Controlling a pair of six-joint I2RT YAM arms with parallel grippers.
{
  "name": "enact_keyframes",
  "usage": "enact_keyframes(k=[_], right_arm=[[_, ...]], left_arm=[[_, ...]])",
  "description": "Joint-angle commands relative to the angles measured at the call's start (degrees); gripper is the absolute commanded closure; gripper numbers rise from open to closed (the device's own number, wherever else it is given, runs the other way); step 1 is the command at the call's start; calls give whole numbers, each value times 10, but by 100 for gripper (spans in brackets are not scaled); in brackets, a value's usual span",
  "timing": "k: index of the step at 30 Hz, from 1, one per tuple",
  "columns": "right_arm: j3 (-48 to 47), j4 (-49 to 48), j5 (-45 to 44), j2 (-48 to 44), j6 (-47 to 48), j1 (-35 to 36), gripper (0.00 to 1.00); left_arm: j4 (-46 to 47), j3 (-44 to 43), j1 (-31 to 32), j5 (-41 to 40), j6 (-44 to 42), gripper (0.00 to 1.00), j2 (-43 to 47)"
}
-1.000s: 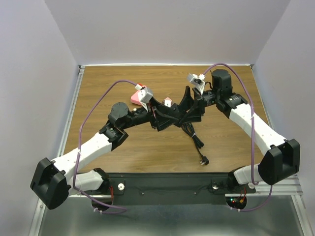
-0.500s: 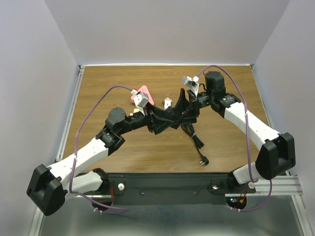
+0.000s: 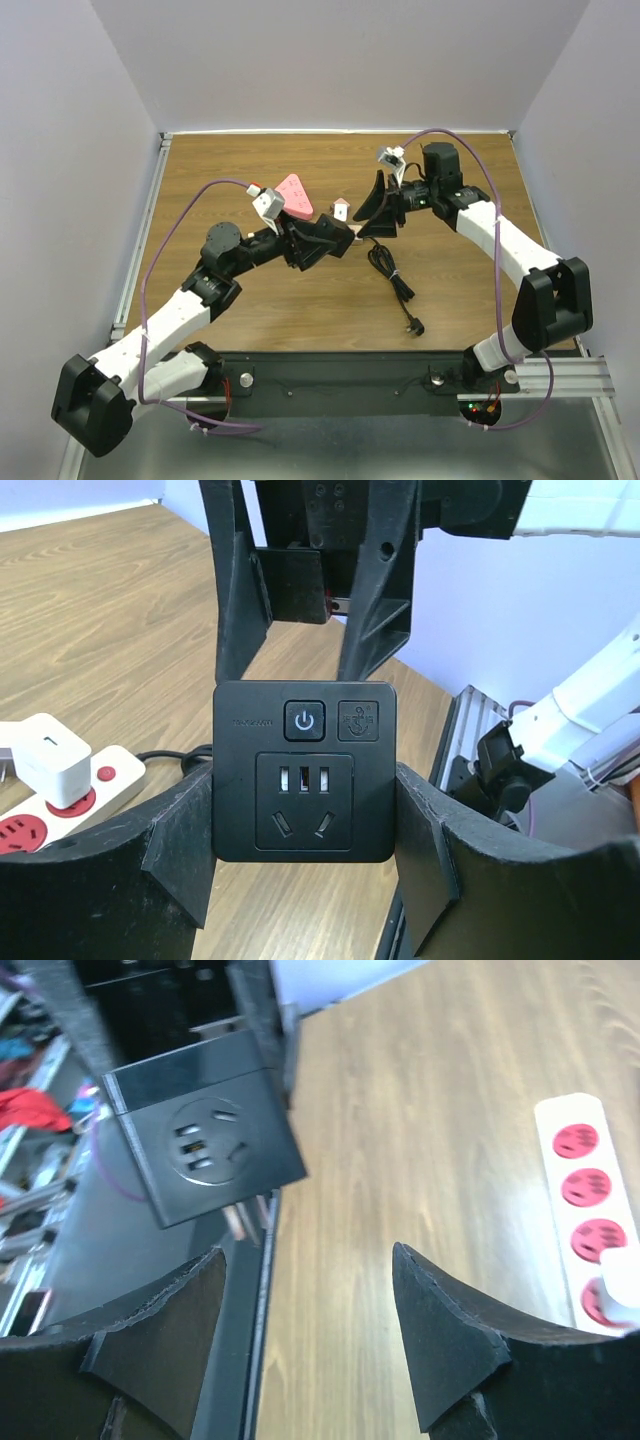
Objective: Insert the plug
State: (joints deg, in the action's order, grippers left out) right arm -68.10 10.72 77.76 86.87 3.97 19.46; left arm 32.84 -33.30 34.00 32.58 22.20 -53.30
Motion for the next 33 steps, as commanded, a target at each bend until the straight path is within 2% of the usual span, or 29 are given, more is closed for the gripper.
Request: enact_keyframes(k=[1,7,11,14,18,29,33], right_arm=[[-22,-15,-79,-4,-7,-5,27],[-16,-32,-296,-11,-57,-5,27],[-12,-45,-364,5,-76,-5,27],[-23,-58,-381,34,-84,-4,27],[-79,-57,-411,89,-77,12,27],[-304,-52,-475,305,-99,52,27],[-370,-49,-493,384,-102,77,27]], left_arm=[[13,1,-10,-21,-7,100,12],[-91,-41,-32,-146,-18,100,-16],[-130,-63,-58,-212,6,100,-34],[-161,-74,-69,-273,13,100,-39],[-189,-85,-84,-341,15,100,-50],[-195,-93,-162,-339,13,100,-73],[-188,-85,-192,-308,17,100,-78]])
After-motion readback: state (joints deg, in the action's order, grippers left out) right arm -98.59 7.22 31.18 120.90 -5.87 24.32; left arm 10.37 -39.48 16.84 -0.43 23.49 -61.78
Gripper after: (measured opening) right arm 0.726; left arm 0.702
